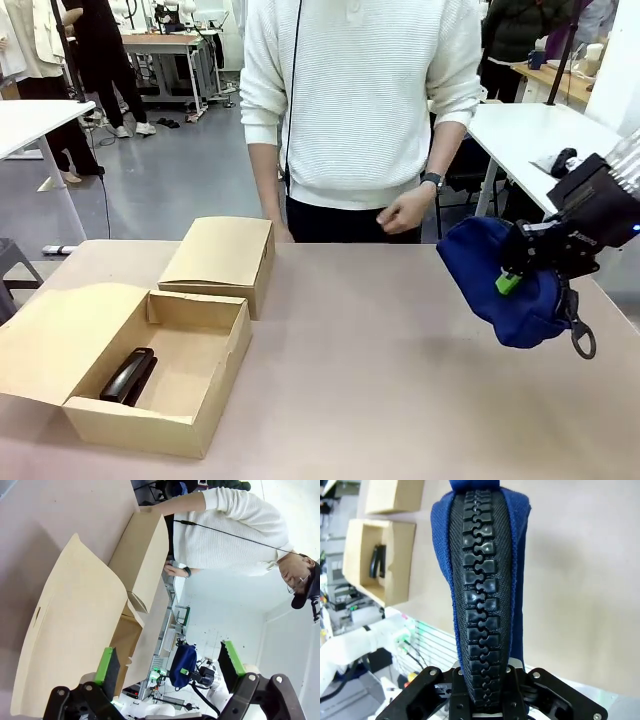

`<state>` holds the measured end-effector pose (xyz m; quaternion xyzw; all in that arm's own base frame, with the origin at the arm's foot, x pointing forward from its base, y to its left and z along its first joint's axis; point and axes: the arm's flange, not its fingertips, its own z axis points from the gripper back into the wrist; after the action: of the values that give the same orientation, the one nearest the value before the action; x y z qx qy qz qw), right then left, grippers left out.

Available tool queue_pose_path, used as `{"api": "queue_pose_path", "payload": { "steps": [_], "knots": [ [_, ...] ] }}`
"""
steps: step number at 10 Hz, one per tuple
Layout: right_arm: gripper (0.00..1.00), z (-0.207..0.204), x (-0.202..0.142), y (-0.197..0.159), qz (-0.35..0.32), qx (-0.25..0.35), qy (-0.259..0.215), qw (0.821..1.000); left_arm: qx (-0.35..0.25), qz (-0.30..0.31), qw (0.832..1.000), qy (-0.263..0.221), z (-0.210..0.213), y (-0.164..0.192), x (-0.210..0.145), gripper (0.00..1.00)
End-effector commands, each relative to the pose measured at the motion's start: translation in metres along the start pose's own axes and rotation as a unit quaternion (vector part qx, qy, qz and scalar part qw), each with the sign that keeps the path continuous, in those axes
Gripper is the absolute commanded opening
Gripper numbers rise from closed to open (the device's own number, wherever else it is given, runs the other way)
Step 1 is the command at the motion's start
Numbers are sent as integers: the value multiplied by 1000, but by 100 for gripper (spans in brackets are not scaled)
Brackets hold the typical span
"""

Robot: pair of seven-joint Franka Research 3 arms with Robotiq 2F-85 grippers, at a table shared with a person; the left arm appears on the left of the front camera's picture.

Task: Place items inside the box.
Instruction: Pick up a Pencil pouch or Stapler and place it inside the Mailer Box closest to the robot.

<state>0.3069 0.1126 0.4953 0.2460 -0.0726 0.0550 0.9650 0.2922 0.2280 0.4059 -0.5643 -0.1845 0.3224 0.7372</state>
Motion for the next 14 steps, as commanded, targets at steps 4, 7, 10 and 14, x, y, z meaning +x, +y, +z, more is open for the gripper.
{"api": "queue_pose_path", "payload": {
  "steps": [4, 7, 10, 14],
  "knots": [
    [7, -147, -26, 156, 138, 24, 48, 989, -3, -9, 1000, 6, 2, 1, -1, 100],
    [7, -147, -60, 166, 149, 23, 52, 987, -3, -9, 1000, 6, 2, 1, -1, 100],
    [7, -166, -68, 187, 181, 29, 59, 981, -3, -9, 1000, 6, 2, 1, -1, 100],
    [7, -160, -77, 267, -50, 156, -37, 986, -3, -9, 1000, 6, 2, 1, -1, 100]
  ]
}}
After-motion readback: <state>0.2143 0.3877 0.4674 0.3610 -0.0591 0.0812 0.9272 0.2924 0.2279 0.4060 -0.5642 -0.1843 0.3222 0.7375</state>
